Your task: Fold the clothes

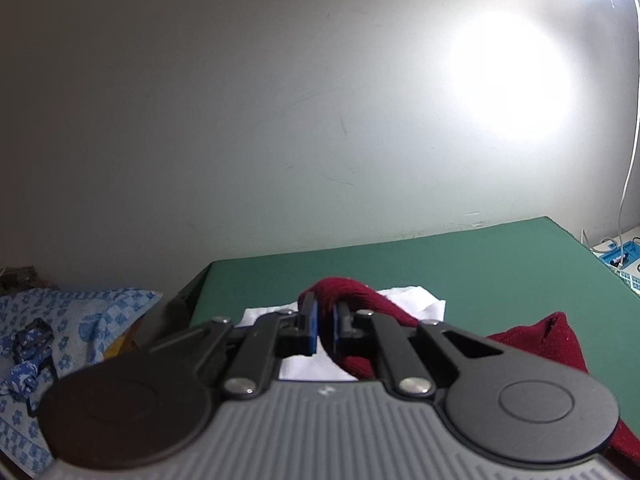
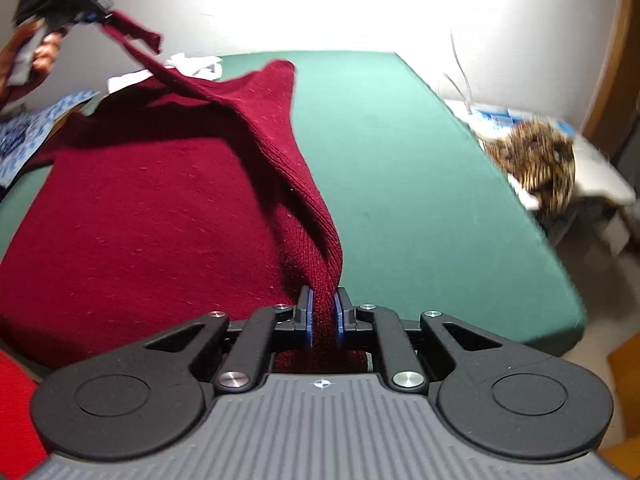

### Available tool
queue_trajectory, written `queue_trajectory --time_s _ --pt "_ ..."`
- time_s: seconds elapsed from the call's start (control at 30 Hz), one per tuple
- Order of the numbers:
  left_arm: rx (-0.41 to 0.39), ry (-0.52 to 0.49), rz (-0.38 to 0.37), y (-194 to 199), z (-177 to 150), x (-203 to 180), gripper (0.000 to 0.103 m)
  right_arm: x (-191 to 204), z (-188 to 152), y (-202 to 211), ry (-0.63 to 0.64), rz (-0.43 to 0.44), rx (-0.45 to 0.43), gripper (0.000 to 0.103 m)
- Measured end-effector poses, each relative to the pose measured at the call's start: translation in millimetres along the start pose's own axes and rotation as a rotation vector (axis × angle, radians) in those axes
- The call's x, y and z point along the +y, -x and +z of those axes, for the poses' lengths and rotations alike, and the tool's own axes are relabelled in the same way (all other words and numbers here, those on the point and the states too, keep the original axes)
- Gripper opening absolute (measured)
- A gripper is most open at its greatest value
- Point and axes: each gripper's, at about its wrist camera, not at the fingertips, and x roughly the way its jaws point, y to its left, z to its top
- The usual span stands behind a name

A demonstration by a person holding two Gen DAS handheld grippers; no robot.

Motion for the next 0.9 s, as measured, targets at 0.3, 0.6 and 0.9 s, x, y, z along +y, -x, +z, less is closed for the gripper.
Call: queue_trajectory --time_s 0.3,0.6,0.9 --pt "0.031 0.020 0.062 -3 -6 24 0.005 42 -23 -1 0.118 0.213 0.125 0.035" --pt "0.043 -0.002 0.058 -7 -11 18 0.005 22 -45 -5 0.132 0.099 0.168 0.042" --pt "0.086 -0.023 0.067 -15 -22 7 0.006 31 -63 -18 0.141 0.072 0.199 0.008"
